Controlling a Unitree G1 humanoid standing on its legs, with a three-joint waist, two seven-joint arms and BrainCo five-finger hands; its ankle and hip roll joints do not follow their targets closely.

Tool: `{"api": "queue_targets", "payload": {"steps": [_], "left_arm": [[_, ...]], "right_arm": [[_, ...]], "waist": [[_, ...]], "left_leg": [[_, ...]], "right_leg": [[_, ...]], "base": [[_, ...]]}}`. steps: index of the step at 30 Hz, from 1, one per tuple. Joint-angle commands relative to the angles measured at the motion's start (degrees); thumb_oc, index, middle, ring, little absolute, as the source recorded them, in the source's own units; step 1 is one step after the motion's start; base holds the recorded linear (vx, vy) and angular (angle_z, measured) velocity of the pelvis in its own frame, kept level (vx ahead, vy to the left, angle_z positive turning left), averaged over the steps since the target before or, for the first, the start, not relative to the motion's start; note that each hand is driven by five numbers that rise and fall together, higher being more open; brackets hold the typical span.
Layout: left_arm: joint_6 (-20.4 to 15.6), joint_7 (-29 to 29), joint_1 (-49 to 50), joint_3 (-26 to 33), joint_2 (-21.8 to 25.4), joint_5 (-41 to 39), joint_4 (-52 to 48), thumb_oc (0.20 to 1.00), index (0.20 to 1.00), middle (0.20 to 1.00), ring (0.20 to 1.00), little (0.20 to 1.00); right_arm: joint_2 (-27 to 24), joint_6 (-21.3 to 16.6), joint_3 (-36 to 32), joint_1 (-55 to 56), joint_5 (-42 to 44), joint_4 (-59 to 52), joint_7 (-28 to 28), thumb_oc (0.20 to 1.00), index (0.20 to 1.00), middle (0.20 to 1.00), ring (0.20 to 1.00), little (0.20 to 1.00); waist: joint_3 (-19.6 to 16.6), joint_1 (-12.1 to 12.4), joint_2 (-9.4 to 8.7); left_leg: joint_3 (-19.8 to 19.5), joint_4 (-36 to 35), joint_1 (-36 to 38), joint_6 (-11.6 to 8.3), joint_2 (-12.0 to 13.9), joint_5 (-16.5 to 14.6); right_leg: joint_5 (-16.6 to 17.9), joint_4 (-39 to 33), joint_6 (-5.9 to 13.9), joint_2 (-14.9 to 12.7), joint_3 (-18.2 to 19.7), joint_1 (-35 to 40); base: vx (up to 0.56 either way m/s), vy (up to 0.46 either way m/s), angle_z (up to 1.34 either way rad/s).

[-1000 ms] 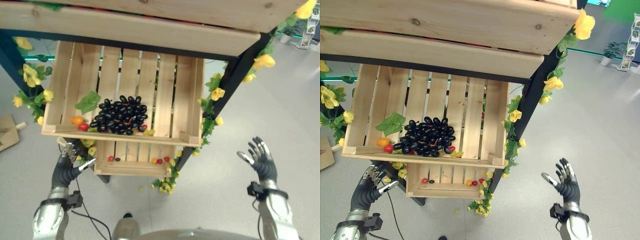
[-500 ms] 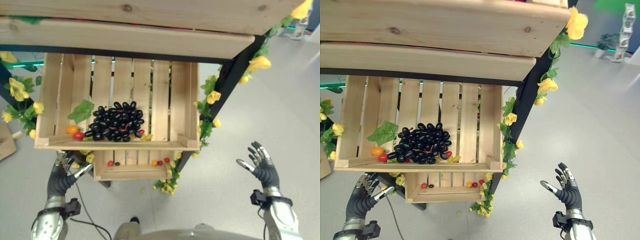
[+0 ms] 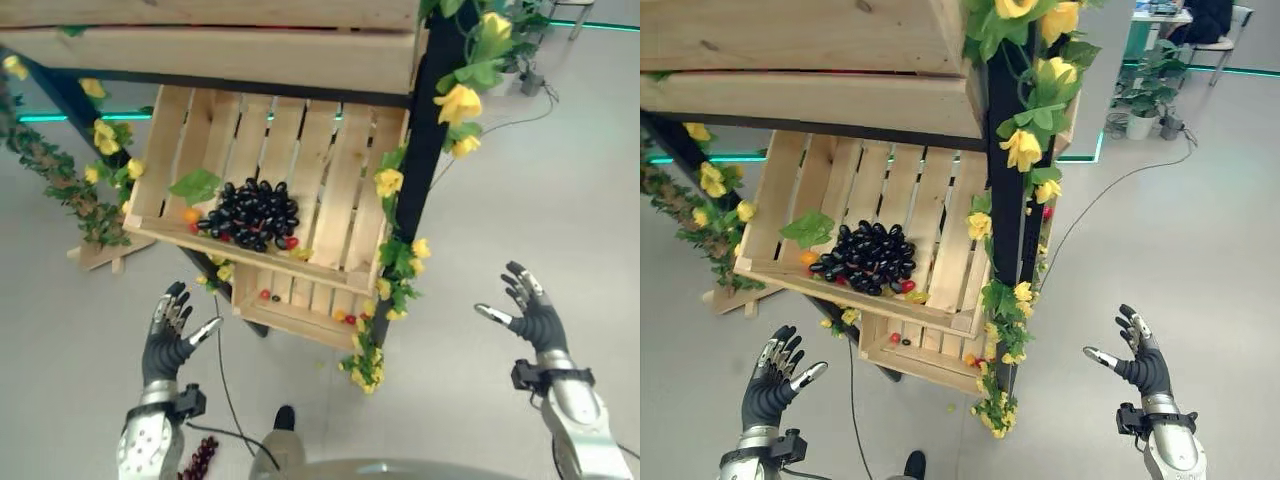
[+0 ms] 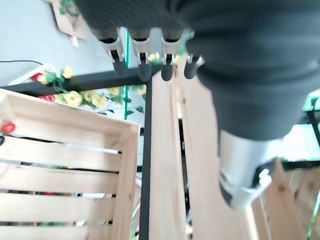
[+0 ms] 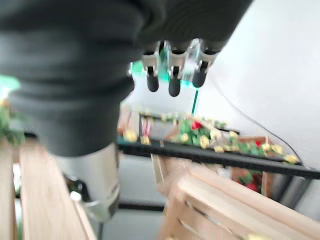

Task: Pick up the fruits from the basket on one side to the basket on the other side

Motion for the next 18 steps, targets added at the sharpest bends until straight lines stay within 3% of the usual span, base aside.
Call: {"api": "queue_targets", "payload": {"steps": [1, 2, 3, 6, 8, 14, 18], "left_arm": [[-3.49, 0.19, -4.03, 3.57, 6.61, -0.75, -2.92, 1.000, 1.000, 1.000, 1.000, 1.000], [-3.62, 0.10, -4.46, 3.65, 6.89, -1.02, -2.95, 1.000, 1.000, 1.000, 1.000, 1.000], [-3.53, 0.07, -4.24, 4.02, 6.83, -1.01, -3.12, 1.000, 1.000, 1.000, 1.000, 1.000], [-3.33, -0.87, -2.94, 4.45, 6.69, -1.30, -4.58, 1.000, 1.000, 1.000, 1.000, 1.000], [-3.19, -1.00, -2.24, 5.10, 6.57, -1.46, -5.19, 1.000, 1.000, 1.000, 1.000, 1.000], [-2.34, -1.63, -0.98, 5.87, 8.25, -0.74, -6.92, 1.000, 1.000, 1.000, 1.000, 1.000], [-1.76, -1.17, 0.04, 5.93, 10.75, 2.26, -7.38, 1.000, 1.000, 1.000, 1.000, 1.000]], "right_arm": [[1.85, -3.97, -2.53, -3.85, -0.67, -2.94, -0.74, 1.000, 1.000, 1.000, 1.000, 1.000], [1.78, -4.08, -2.19, -4.23, -0.66, -2.87, -0.60, 1.000, 1.000, 1.000, 1.000, 1.000], [2.05, -4.03, -2.15, -4.40, -0.07, -2.94, -0.33, 1.000, 1.000, 1.000, 1.000, 1.000], [2.73, -3.72, -2.64, -3.70, 1.03, -2.65, 0.18, 1.000, 1.000, 1.000, 1.000, 1.000], [3.45, -3.65, -2.55, -3.54, 1.75, -2.37, 0.39, 1.000, 1.000, 1.000, 1.000, 1.000], [4.36, -3.32, -1.81, -3.58, 2.89, -1.90, -0.32, 1.000, 1.000, 1.000, 1.000, 1.000], [6.19, -2.72, 0.15, -3.20, 3.75, -1.74, -0.15, 1.000, 1.000, 1.000, 1.000, 1.000]], "waist": [[-0.30, -0.23, -5.26], [-0.13, -0.34, -5.49], [-0.06, -0.34, -5.77], [-0.58, -0.93, -5.21], [-1.43, -2.02, -5.31], [-1.57, -2.28, -6.04], [-1.73, -2.49, -8.88]], "left_leg": [[2.00, 6.25, 3.29, 0.98, -3.13, -9.27], [1.95, 8.47, 3.70, 1.21, -3.18, -11.51], [1.26, 11.63, 6.10, 1.56, -3.24, -15.92], [-1.40, 12.72, 9.90, 2.06, -3.05, -18.85], [-1.44, 12.25, 11.16, 2.24, -2.93, -19.07], [0.24, 10.68, 12.87, 2.38, -1.61, -19.16], [2.72, 10.41, 14.01, 3.55, -3.10, -20.62]], "right_leg": [[8.05, 0.82, -2.26, -2.85, 0.02, -7.29], [7.66, 0.72, -2.90, -2.22, -0.14, -7.46], [6.72, 1.58, -3.92, -1.33, -0.16, -7.96], [6.15, 2.81, -4.84, -0.22, 0.10, -8.63], [6.67, 2.76, -5.10, -0.17, 0.17, -9.29], [8.75, 4.28, -4.52, -0.94, 0.33, -11.57], [12.03, 5.01, -3.14, -1.17, 1.12, -14.21]], "base": [[-0.19, -0.087, 0.22], [-0.28, -0.141, 0.10], [-0.22, -0.076, 0.12], [-0.10, 0.025, 0.12], [-0.05, 0.111, 0.12], [-0.10, 0.176, -0.02], [-0.18, 0.223, 0.15]]}}
